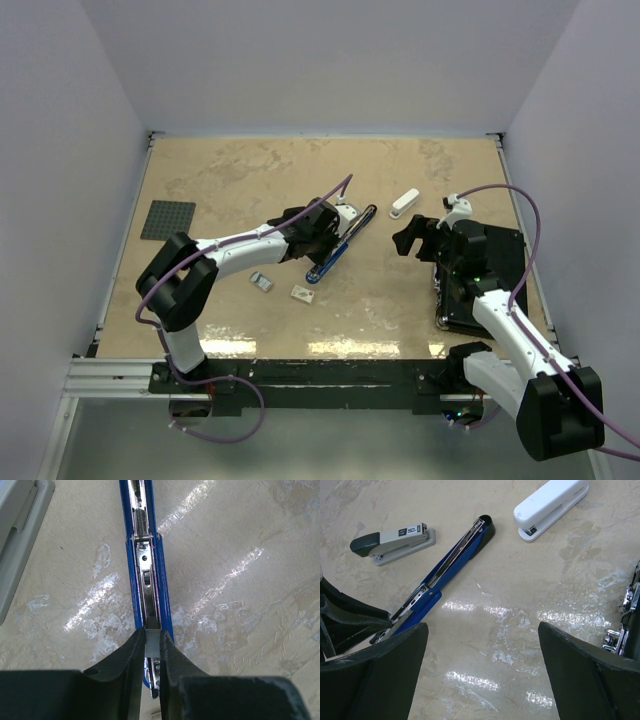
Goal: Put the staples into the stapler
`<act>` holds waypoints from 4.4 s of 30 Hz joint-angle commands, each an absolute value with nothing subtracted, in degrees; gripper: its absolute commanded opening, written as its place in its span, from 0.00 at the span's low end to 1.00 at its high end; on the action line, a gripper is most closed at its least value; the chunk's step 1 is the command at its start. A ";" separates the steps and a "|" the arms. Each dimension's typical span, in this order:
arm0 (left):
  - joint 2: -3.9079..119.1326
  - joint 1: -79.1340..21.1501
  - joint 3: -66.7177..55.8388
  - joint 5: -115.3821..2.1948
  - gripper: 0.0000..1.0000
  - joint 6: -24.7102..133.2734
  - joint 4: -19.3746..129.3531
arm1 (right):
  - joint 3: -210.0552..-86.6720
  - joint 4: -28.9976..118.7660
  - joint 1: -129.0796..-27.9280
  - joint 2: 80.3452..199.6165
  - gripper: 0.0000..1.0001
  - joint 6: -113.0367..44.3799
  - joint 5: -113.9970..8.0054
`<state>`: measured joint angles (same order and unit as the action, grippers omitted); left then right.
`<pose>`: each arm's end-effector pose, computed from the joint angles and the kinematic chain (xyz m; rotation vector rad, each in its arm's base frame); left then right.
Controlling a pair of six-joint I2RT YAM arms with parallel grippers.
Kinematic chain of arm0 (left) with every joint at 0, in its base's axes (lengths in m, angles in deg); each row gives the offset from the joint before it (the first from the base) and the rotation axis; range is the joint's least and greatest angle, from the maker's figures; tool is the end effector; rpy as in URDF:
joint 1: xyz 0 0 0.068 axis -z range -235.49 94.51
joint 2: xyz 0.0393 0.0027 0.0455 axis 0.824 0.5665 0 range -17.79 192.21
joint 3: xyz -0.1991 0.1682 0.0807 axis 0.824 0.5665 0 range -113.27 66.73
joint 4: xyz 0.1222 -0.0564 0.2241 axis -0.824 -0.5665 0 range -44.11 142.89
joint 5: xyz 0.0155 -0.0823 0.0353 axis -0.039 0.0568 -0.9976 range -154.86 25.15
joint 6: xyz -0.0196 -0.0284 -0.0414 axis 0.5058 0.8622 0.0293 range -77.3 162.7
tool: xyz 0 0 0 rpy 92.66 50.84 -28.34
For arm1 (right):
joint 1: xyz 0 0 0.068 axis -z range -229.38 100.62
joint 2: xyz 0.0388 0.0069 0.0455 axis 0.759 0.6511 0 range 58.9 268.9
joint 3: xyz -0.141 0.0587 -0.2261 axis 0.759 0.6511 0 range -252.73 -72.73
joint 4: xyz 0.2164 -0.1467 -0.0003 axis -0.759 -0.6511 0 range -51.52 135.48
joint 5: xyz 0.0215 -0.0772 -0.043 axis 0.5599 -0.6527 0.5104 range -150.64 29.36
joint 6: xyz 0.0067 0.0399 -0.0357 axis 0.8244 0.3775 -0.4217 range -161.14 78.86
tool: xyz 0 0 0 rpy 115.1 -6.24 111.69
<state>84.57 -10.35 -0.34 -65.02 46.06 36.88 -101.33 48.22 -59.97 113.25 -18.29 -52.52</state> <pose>0.2679 -0.2691 0.1933 0.8909 2.3371 -0.3575 0.2089 0.0441 0.2329 0.1203 2.0015 0.5174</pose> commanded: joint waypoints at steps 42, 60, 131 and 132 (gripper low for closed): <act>85.39 -10.14 -0.86 -64.68 0.00 45.52 37.33 | -102.26 49.52 -60.10 111.55 0.97 -19.08 -51.85; 85.57 -10.23 -0.33 -64.77 0.00 45.69 37.15 | -102.17 49.52 -60.10 111.46 0.97 -19.17 -51.85; 81.00 -10.14 0.11 -67.58 0.34 51.14 36.19 | -101.91 47.24 -60.19 108.56 0.97 -18.99 -51.67; 80.91 -9.97 0.02 -67.75 0.34 52.10 35.58 | -101.91 47.24 -60.10 108.65 0.97 -18.91 -51.67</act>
<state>83.74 -10.35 0.89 -66.37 49.36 36.83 -101.33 46.32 -59.97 109.16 -18.29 -52.08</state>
